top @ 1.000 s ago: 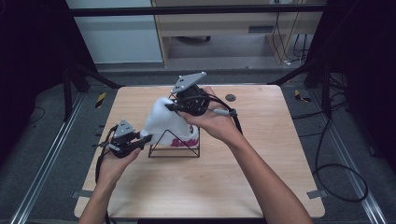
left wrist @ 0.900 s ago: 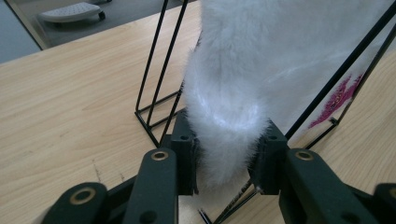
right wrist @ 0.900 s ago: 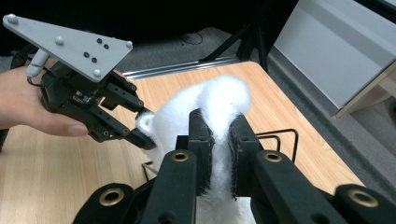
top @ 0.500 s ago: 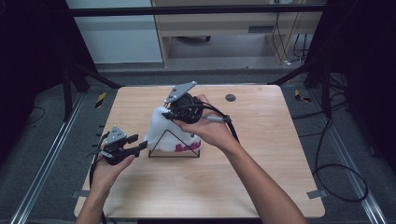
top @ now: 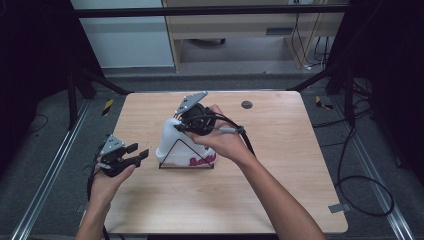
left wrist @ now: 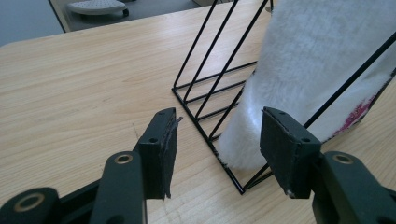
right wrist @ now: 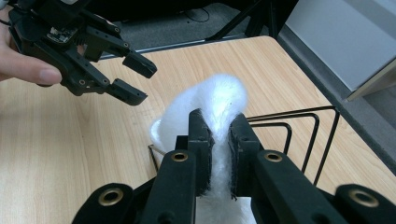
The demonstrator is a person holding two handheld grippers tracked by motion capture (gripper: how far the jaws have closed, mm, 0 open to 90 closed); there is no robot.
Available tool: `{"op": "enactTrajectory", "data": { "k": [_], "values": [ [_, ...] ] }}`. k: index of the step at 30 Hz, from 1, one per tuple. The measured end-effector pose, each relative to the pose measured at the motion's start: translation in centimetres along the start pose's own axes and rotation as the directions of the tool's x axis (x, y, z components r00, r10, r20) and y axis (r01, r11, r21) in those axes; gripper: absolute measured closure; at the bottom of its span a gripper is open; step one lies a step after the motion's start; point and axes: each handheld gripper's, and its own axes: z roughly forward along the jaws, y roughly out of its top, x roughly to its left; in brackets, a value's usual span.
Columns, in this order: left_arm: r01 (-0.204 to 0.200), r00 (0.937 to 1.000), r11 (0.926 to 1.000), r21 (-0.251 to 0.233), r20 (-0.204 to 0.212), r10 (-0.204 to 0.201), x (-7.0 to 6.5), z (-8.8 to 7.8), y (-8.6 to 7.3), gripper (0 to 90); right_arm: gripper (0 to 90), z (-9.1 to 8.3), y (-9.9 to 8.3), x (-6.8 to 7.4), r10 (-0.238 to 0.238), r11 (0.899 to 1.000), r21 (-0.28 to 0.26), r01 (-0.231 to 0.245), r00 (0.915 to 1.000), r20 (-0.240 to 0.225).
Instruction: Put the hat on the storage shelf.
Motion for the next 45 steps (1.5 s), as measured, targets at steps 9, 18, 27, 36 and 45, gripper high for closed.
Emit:
{"op": "enactTrajectory", "data": {
  "k": [9,18,27,36,45],
  "values": [
    [-0.004,0.9999,0.9997,0.023,-0.016,0.005,0.2,0.0,-0.4,44.0,81.2,0.2,-0.3,-0.2,0.008,1.0,0.009,-0.008,1.0,-0.003],
    [0.016,0.9995,0.9982,0.057,-0.028,-0.014,0.5,0.5,-1.0,29.5,78.1,0.3,-0.4,-0.1,0.016,1.0,0.016,-0.016,0.9999,-0.002],
    [0.025,0.999,0.9964,0.081,-0.039,-0.022,0.8,0.6,-1.5,23.2,71.2,-0.3,-0.4,-0.1,0.027,1.0,-0.001,-0.027,0.9996,-0.007],
    [0.036,0.9982,0.9918,0.122,-0.053,-0.03,1.2,0.7,-2.2,10.8,45.5,-2.7,-1.0,-0.2,0.082,0.996,-0.033,-0.081,0.9961,0.033],
    [0.006,0.9981,0.9878,0.155,-0.061,0.004,1.0,1.1,-3.1,6.7,15.3,-6.0,-3.5,-0.8,0.143,0.989,-0.068,-0.133,0.9758,0.166]
  ]
}}
